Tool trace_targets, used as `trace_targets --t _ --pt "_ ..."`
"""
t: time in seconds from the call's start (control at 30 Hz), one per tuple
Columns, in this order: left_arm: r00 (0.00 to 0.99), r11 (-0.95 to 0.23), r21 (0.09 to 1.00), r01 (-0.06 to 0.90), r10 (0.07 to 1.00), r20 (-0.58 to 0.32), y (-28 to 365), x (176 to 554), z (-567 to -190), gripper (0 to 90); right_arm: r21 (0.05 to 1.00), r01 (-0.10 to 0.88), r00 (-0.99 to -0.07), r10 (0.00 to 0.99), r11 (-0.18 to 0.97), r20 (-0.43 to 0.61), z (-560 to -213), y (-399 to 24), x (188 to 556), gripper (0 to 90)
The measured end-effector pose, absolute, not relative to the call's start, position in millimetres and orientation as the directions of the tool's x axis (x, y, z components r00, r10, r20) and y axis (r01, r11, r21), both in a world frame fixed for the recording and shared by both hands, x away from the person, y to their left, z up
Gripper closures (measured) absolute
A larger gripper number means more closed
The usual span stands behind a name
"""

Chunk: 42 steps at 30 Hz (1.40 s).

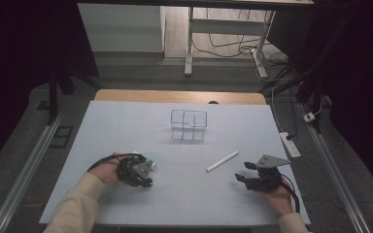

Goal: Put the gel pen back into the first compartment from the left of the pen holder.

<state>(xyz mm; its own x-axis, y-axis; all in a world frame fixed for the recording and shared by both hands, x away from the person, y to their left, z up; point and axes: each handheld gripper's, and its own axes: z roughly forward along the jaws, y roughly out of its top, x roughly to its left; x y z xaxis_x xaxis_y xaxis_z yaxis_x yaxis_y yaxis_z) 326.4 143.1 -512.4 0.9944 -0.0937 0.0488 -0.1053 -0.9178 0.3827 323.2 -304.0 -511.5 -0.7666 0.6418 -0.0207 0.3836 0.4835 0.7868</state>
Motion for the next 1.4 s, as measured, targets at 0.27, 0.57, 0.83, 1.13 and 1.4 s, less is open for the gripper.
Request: trace_targets --t 0.27,0.57,0.83,1.13,1.4 --pt "0.999 -0.910 0.414 -0.038 -0.021 0.045 149.3 325.9 -503.2 80.8 0.787 0.383 -0.766 0.643 0.484 -0.022 -511.5 -304.2 323.2 35.5" --pt "0.998 -0.852 0.523 0.023 0.046 0.030 160.2 322.9 -488.8 80.8 0.787 0.381 -0.767 0.642 0.485 -0.024 -511.5 -304.1 323.2 35.5" --pt "0.994 -0.797 0.598 0.085 0.112 0.008 173.0 325.1 -479.8 80.8 0.789 0.380 -0.764 0.644 0.482 -0.025 -511.3 -304.5 323.2 35.4" --pt "0.983 -0.733 0.666 0.142 0.183 -0.008 182.4 326.1 -474.6 80.7 0.789 0.380 -0.765 0.644 0.482 -0.025 -511.5 -304.7 323.5 35.4" --pt "0.975 -0.706 0.691 0.155 0.222 0.008 184.7 323.7 -466.7 80.7 0.787 0.380 -0.763 0.646 0.486 -0.030 -511.2 -304.7 323.3 35.4"
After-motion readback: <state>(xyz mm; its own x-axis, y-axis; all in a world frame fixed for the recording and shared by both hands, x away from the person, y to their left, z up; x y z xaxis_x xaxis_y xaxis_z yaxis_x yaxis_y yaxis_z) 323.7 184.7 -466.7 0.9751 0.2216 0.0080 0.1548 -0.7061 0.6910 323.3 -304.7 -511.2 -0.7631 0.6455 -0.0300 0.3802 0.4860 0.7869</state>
